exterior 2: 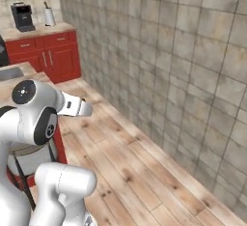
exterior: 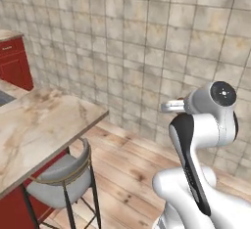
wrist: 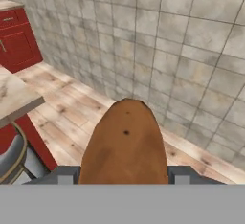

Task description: Pick potato from the fridge and place it on the plate on the counter.

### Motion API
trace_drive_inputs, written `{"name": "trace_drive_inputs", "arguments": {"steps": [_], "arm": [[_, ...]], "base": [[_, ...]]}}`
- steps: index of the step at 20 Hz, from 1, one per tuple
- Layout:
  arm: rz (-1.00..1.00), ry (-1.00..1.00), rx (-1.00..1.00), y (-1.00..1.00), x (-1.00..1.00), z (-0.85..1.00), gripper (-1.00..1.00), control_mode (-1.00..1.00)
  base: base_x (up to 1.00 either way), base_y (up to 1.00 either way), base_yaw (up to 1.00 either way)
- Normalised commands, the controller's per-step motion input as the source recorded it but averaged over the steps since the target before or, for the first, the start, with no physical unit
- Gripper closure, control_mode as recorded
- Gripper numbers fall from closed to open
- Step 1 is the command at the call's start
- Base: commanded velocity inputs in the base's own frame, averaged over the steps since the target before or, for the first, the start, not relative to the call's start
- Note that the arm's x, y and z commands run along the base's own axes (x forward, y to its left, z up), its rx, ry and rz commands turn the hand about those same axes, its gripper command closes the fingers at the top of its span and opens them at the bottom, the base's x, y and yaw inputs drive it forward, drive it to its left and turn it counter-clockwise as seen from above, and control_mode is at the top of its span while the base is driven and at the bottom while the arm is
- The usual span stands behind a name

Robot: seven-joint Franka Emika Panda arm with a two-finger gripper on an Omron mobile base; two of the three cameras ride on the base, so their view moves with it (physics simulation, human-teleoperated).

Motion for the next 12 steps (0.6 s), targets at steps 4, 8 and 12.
{"name": "trace_drive_inputs", "arguments": {"steps": [4, 8, 12], "arm": [[0.0, 0.0, 0.0, 0.0, 0.0, 0.0, 1.0, 1.0], [0.0, 0.0, 0.0, 0.0, 0.0, 0.0, 1.0, 1.0], [0.0, 0.0, 0.0, 0.0, 0.0, 0.0, 1.0, 1.0]], "base": [[0.24, -0.56, 0.41], [0.2, -0.64, 0.43], [0.11, -0.76, 0.42]]}}
